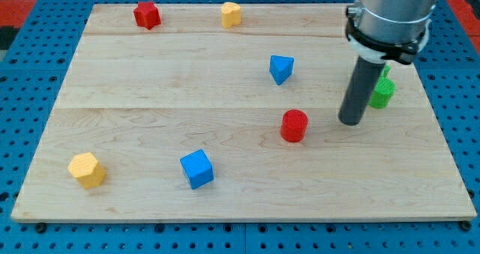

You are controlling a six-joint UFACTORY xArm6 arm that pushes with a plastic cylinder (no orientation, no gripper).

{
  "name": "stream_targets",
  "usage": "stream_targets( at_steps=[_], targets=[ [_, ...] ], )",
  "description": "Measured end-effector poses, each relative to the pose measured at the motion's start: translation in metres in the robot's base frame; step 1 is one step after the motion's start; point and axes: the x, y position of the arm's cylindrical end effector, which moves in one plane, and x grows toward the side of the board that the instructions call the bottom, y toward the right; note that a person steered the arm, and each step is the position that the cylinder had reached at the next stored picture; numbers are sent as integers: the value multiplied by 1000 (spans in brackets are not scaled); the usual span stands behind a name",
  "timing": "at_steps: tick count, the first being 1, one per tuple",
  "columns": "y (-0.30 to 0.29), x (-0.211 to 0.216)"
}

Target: Move green circle along with green star towards the top right

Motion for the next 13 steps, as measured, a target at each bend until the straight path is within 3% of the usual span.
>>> stream_targets(
  at_steps=[2,6,8,9,11,13],
  targets=[
    [38,-6],
    [49,-52],
    [81,-14],
    [99,-15],
    [102,-39],
    [68,-78]
  ],
)
